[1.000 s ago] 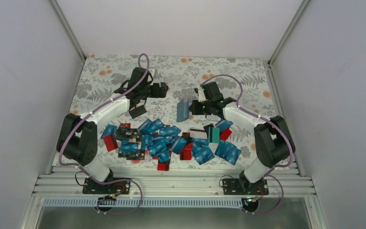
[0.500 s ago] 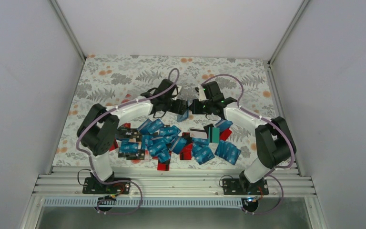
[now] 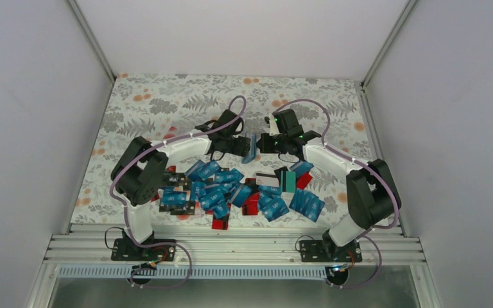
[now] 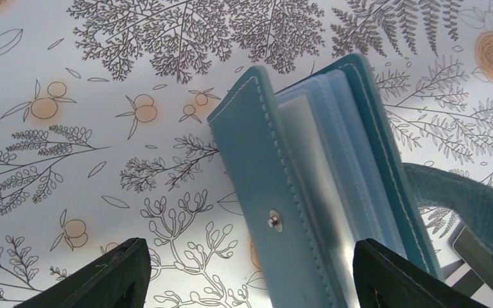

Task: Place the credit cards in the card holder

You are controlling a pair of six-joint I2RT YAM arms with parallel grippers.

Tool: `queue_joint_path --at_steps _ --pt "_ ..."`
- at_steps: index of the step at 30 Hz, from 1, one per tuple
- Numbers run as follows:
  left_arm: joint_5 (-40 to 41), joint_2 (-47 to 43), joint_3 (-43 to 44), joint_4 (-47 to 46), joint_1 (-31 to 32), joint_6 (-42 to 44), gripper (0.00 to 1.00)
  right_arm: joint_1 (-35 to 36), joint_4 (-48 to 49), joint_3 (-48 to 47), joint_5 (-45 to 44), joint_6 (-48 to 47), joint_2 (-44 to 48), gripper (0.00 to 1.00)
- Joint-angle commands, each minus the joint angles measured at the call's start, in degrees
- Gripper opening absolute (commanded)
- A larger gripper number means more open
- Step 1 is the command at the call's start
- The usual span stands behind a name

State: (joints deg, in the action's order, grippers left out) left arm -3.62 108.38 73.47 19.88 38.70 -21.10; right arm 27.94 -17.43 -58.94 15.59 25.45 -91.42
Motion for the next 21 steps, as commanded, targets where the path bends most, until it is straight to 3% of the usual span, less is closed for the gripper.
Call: queue_joint_path --at_steps 1,7,21 --pt "1.2 -1.0 -1.0 0.4 0.1 -0.4 0.78 -0.3 -0.2 -1.3 -0.9 -0.2 0.7 0.04" --pt "-2.3 -0.2 -0.8 -1.2 0.2 -0.2 0.79 -0.3 -0.1 -1.4 -0.4 -0.2 0.5 0.04" --pt "0.5 4.2 2.0 0.9 0.2 -0.9 0.78 -0.3 -0.3 -1.0 -0.6 -0.4 0.9 0.04"
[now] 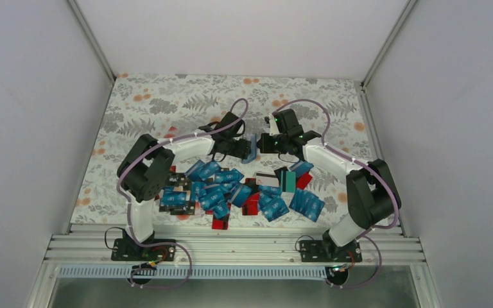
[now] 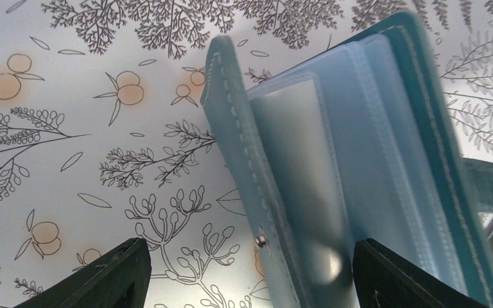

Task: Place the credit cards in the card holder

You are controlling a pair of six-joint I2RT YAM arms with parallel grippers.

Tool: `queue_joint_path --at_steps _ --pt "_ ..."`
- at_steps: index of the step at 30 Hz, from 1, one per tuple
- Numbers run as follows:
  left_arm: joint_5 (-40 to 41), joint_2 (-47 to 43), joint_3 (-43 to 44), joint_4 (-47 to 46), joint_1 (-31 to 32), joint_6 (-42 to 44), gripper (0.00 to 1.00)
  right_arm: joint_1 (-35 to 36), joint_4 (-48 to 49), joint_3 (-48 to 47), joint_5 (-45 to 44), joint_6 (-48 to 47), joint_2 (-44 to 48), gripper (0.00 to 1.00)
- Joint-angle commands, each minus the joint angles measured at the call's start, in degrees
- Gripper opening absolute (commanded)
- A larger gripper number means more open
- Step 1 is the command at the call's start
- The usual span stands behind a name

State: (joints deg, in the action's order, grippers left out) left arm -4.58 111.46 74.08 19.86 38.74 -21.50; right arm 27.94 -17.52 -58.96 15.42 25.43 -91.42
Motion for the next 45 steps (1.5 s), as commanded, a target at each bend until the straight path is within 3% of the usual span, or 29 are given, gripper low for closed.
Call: queue_joint_path --at_steps 1,6,12,24,32,39,43,45 --pt "2.1 1.1 1.3 1.0 0.1 -0.6 0.78 -0.3 -0.3 -1.0 -0.7 -0.5 0.8 0.04" --pt "9.8 -1.0 -0.1 2.6 -0.2 -2.9 0.75 -0.6 -1.1 -1.0 -2.6 -0.6 0.7 0.04" --pt "13.0 -3.2 -2.7 2.2 -1.2 -5.0 0.74 -1.3 -1.2 -0.8 -3.7 -0.7 -0.7 0.04" --pt "12.3 -4.0 -5.0 0.1 -2.4 -4.9 0.72 -2.3 0.9 -0.3 -3.5 -0.6 -5.3 0.04" --pt "11.7 -3.9 -6.4 -2.0 -3.2 -5.6 0.56 -4.5 1.3 -3.8 -4.5 -0.8 -10.9 0.04" --pt "10.0 -4.8 -7.6 -3.3 -3.8 -6.6 0.34 -5.8 -0.6 -8.1 -2.6 -1.3 -13.6 0.04" --pt "9.4 -5.2 -7.4 -3.1 -3.8 -7.7 0.30 -5.8 -2.5 -9.7 -2.0 -2.0 -11.5 0.10" --pt "9.5 -5.4 -7.2 -2.9 -3.8 -8.1 0.29 -5.8 -3.5 -10.0 -2.5 -2.5 -9.8 0.19"
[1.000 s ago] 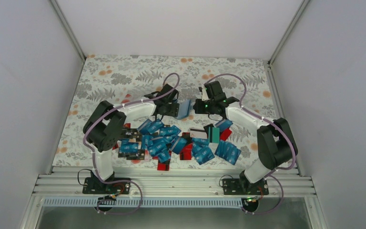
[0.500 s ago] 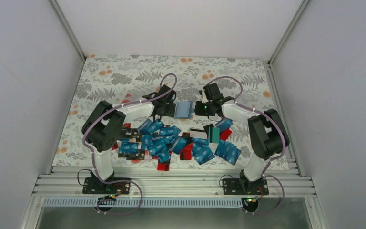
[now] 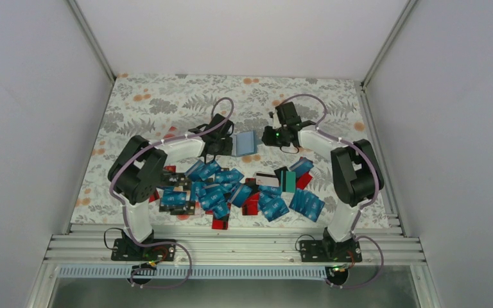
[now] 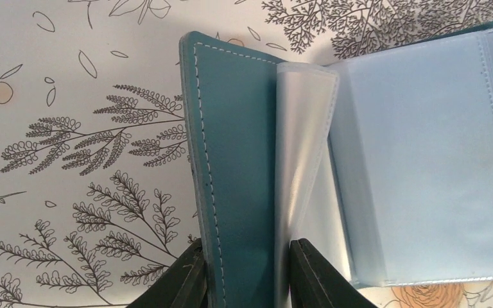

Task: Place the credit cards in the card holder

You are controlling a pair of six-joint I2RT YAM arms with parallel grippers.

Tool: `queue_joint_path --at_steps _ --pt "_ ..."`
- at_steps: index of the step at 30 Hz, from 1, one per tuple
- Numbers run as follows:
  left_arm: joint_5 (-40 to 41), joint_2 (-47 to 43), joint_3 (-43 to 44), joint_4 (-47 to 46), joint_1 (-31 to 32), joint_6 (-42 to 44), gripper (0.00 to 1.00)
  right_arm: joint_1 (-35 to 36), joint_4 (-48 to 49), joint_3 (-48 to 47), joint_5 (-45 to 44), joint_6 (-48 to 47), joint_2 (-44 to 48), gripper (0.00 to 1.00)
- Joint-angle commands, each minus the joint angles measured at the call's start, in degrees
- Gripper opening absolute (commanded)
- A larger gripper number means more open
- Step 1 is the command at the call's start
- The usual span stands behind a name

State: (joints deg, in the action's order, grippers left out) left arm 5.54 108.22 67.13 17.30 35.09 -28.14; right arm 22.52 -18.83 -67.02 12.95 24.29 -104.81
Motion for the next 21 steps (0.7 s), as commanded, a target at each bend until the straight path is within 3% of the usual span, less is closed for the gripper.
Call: queue_joint_path --at_steps 1,4,10,14,21 --pt "-0.7 -2.2 -0.2 -0.3 -0.1 -1.5 0.29 -0.4 -2.8 -2.3 -0.5 -1.8 4.2 0.23" --pt "-0.8 -2.0 0.2 -0.3 -0.2 -1.6 0.28 -0.4 -5.3 -3.3 -3.0 -2.6 5.0 0.31" --pt "-2.1 -0.8 0.9 -0.2 -0.1 -2.0 0.26 1.0 -4.4 -3.8 3.8 -3.4 5.8 0.31" --pt "-2.2 -0.2 1.4 -0.3 -0.2 -2.4 0.26 3.1 -1.5 -4.4 10.0 -2.8 3.0 0.25" --pt "-2.3 0.2 1.7 -0.1 -0.2 -2.5 0.26 5.3 0.0 -7.6 11.6 -2.1 -4.8 0.18"
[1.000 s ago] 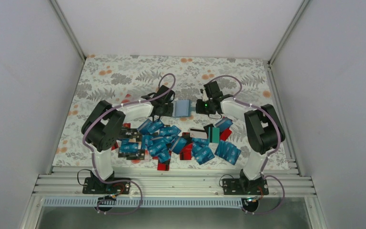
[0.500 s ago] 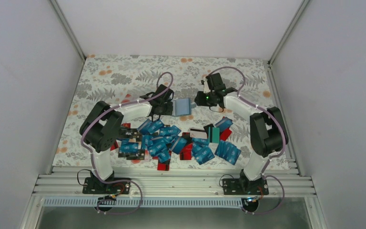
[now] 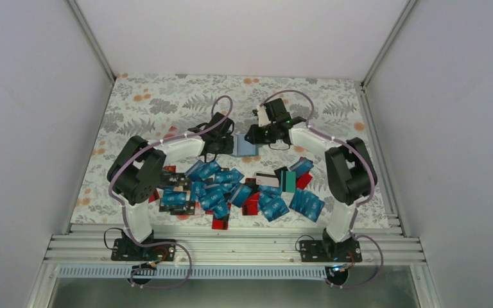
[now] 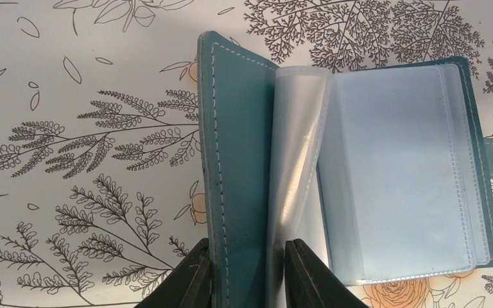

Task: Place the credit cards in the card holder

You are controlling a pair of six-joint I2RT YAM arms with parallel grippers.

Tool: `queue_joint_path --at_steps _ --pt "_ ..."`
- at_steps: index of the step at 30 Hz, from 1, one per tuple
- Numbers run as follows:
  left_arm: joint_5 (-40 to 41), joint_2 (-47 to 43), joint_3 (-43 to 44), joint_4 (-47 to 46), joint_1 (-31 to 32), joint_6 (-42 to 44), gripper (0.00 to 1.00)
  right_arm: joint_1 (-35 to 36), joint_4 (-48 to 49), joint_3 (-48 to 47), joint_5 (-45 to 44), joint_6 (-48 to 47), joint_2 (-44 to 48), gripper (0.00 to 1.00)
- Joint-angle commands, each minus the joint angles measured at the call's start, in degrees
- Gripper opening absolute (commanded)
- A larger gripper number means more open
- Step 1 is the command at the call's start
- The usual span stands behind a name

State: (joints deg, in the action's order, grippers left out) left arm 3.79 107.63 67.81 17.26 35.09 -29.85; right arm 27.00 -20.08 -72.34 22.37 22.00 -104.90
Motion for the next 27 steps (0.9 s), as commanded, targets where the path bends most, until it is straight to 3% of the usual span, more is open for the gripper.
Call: queue_joint_path --at_steps 1,8,14,22,27 --pt "-0.5 0.7 0.9 0.0 -0.2 -0.8 0.26 0.9 0.7 -3.0 1.6 0.1 -6.1 0.18" --pt "0.8 0.4 0.1 0.3 -0.3 -0.9 0.26 0.0 -0.9 -2.7 -4.6 -0.3 -10.0 0.16" --pt "2.0 -0.1 -2.0 -0.1 -1.2 -1.4 0.27 -1.2 -0.4 0.1 -4.1 -0.3 -12.4 0.17" --pt "11.4 -3.4 -5.1 3.6 -3.0 -2.1 0.43 -1.2 0.1 0.7 -3.2 -0.6 -12.3 0.16" --pt "15.0 -8.6 -3.6 7.7 -1.8 -1.9 0.62 -1.2 0.4 0.8 -2.5 -0.6 -12.3 0.16"
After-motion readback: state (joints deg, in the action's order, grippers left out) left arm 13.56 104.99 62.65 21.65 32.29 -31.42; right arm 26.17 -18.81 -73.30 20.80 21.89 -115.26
